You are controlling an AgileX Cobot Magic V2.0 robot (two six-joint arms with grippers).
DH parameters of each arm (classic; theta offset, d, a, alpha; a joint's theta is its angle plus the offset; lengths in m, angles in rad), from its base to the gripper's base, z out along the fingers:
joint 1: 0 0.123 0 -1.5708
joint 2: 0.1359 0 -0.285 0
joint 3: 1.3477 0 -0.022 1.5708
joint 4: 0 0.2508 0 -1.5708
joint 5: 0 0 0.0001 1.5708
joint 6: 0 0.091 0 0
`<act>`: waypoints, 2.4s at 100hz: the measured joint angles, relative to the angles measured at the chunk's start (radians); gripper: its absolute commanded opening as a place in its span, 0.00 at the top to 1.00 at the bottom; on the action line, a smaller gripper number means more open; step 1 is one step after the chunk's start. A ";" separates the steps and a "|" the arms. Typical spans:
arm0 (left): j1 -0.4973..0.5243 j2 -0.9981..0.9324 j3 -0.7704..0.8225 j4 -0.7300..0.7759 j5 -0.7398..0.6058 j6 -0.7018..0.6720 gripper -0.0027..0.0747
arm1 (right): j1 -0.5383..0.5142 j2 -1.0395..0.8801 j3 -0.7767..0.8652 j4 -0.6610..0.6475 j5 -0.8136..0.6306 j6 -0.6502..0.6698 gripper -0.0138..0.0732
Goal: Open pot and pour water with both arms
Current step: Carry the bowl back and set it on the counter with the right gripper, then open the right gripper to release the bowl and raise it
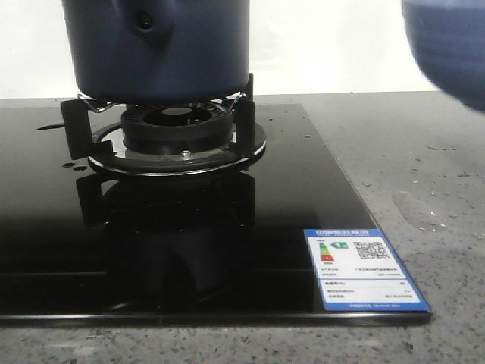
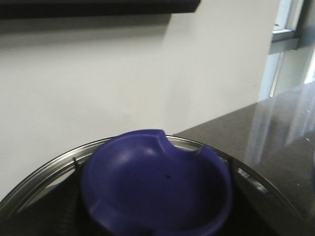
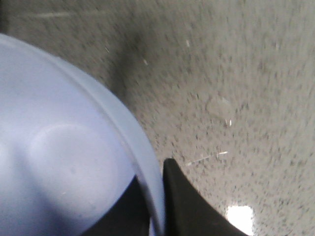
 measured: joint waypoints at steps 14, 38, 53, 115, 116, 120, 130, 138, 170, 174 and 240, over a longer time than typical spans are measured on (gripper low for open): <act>-0.005 0.090 -0.030 -0.020 0.073 0.019 0.54 | -0.029 -0.015 0.120 0.010 -0.047 -0.007 0.89; -0.005 0.183 -0.065 -0.045 0.106 0.057 0.54 | -0.029 -0.014 0.224 0.021 -0.116 -0.014 0.89; -0.005 0.221 -0.078 -0.054 0.119 0.075 0.54 | -0.029 -0.014 0.239 0.027 -0.137 -0.014 0.80; -0.005 0.360 -0.174 -0.072 0.134 0.088 0.54 | -0.029 -0.128 0.077 0.003 -0.126 -0.014 0.37; -0.005 0.360 -0.174 -0.072 0.134 0.088 0.54 | -0.029 -0.132 0.066 0.003 -0.126 -0.014 0.37; -0.005 0.365 -0.174 -0.067 0.134 0.088 0.54 | -0.029 -0.155 0.038 0.003 -0.120 -0.014 0.38; -0.005 0.378 -0.174 -0.063 0.134 0.090 0.54 | -0.029 -0.213 -0.041 0.007 -0.111 -0.014 0.50; -0.005 0.386 -0.181 -0.065 0.132 0.090 0.54 | -0.029 -0.258 -0.089 0.011 -0.103 -0.014 0.69; -0.005 0.405 -0.187 -0.070 0.132 0.115 0.54 | -0.030 -0.371 -0.146 0.013 -0.088 -0.014 0.91; -0.005 0.405 -0.187 -0.070 0.130 0.115 0.54 | -0.029 -0.371 -0.146 0.013 -0.087 -0.014 0.91; -0.005 0.148 -0.154 -0.072 0.046 0.067 0.51 | 0.001 -0.411 -0.092 0.032 -0.104 -0.067 0.91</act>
